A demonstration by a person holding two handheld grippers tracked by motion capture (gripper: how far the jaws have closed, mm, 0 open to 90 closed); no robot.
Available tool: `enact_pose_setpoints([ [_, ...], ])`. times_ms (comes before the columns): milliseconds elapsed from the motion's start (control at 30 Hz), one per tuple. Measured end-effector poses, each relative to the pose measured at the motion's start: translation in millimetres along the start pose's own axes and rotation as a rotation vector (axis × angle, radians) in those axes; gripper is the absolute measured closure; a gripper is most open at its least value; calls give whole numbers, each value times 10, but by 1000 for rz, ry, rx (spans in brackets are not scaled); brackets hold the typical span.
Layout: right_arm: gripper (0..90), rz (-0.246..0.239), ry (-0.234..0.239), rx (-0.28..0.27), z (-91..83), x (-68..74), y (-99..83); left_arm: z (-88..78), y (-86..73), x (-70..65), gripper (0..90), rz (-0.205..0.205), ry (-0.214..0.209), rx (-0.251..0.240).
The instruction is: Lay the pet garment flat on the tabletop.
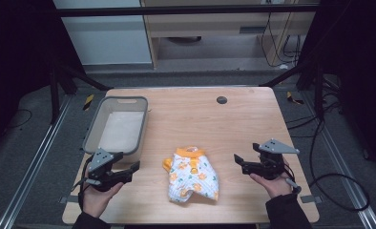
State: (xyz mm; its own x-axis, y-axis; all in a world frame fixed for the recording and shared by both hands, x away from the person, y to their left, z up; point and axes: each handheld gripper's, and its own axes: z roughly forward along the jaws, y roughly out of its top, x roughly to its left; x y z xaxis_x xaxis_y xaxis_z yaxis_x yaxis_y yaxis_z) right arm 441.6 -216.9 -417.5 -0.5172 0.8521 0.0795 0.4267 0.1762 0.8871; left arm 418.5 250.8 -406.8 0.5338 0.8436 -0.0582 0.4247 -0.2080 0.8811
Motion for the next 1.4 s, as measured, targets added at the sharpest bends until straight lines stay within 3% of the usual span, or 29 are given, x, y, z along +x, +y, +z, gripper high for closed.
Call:
enact_pose_setpoints([
  [233, 181, -7, 15, -14, 44, 50, 222, 86, 201, -83, 255, 18, -27, -20],
  [400, 195, -14, 32, -20, 128, 92, 330, 215, 310, -155, 265, 14, -43, -27],
  [467, 212, -23, 44, -7, 208, 137, 346, 326, 322, -201, 268, 10, -55, -8],
  [900, 335, -58, 104, 93, 479, 322, 103, 774, 76, -406, 311, 58, -93, 138],
  [1067, 374, -72, 117, 130, 544, 368, 26, 845, 35, -446, 325, 78, -101, 170],
  [1400, 433, -118, 156, 197, 677, 492, -104, 990, -55, -508, 402, 76, -145, 215],
])
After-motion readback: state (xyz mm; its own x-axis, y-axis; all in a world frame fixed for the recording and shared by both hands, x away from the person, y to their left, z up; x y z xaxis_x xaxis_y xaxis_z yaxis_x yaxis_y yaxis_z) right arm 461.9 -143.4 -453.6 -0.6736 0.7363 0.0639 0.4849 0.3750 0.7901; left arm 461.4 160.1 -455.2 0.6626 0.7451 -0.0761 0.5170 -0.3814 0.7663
